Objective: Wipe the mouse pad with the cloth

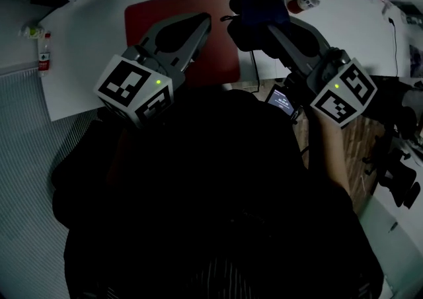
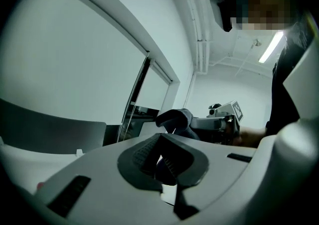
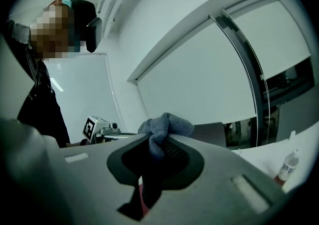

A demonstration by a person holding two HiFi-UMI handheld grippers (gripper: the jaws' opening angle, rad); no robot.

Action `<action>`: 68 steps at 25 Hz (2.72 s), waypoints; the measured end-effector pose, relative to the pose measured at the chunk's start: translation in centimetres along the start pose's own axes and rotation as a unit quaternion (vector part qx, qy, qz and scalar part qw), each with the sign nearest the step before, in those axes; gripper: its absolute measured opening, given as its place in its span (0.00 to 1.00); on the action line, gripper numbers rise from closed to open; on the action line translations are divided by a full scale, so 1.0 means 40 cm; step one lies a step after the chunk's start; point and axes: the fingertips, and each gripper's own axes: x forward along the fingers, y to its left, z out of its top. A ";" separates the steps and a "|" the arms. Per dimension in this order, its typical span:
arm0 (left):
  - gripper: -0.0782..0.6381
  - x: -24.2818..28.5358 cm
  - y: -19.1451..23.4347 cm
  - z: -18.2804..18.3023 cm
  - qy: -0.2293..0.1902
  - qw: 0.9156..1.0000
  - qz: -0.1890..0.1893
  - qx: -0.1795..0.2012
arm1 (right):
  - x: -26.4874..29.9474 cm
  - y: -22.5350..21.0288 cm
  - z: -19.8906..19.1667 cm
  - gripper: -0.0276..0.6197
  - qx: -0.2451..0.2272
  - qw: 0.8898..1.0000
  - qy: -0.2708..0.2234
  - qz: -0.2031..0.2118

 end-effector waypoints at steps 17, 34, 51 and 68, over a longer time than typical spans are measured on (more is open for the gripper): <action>0.12 0.091 0.144 -0.101 0.045 0.998 0.016 -0.041 | 0.099 -0.141 -0.023 0.10 0.021 0.998 0.054 0.020; 0.12 0.097 0.250 -0.365 0.156 0.980 0.067 -0.107 | 0.249 -0.284 -0.187 0.10 0.074 0.989 0.114 0.059; 0.12 0.080 0.304 -0.740 0.317 0.931 0.069 -0.167 | 0.297 -0.323 -0.413 0.10 0.109 0.972 0.196 0.064; 0.12 0.060 0.356 -0.890 0.364 0.905 0.103 -0.195 | 0.321 -0.299 -0.655 0.10 0.100 0.943 0.300 0.106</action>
